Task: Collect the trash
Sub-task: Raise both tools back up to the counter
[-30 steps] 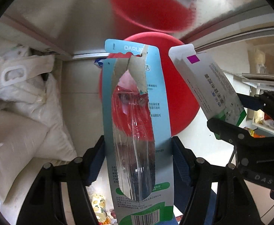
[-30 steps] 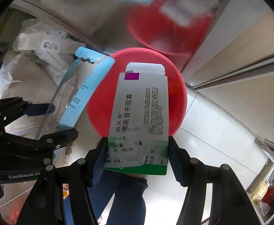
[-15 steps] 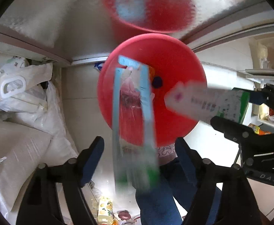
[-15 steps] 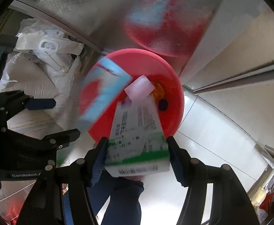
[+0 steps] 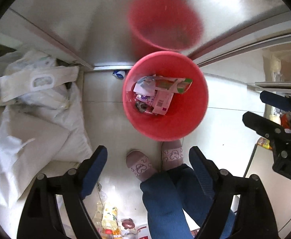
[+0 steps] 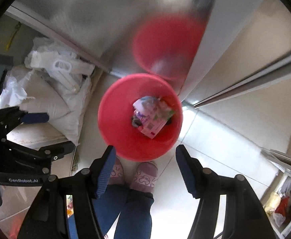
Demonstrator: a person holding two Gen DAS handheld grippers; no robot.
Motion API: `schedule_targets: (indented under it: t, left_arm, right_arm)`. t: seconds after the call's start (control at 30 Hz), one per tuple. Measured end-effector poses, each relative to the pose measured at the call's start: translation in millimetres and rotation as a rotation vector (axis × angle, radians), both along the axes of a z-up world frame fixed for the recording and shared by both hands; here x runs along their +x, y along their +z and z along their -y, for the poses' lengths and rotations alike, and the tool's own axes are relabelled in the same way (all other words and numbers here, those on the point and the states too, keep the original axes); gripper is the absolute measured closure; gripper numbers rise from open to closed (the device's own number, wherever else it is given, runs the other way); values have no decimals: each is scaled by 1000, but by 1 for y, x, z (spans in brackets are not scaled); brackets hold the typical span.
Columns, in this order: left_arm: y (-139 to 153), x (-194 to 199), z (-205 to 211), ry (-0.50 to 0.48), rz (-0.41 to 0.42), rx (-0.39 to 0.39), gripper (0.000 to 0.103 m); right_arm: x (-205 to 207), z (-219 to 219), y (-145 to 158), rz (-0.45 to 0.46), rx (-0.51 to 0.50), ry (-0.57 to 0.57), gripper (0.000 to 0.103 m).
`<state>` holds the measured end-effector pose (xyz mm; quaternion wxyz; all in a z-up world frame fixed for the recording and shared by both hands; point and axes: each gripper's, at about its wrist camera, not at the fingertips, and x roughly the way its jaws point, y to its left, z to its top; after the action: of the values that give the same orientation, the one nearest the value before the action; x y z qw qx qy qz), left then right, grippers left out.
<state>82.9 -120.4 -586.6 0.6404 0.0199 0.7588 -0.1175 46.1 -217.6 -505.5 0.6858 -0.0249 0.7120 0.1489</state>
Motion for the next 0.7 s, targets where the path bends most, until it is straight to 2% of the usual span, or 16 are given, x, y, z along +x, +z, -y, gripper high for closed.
schedule_targets:
  t: [0.23, 0.5, 0.7]
  left_arm:
    - [83, -13, -9, 14, 68, -22, 20]
    - [194, -24, -13, 51, 165, -30, 20]
    - [290, -28, -16, 76, 264, -35, 20]
  right_arm:
    - [-16, -1, 76, 59, 6, -45, 43]
    - [-24, 1, 166, 104, 21, -68, 43]
    - [-29, 1, 245, 180, 48, -55, 35]
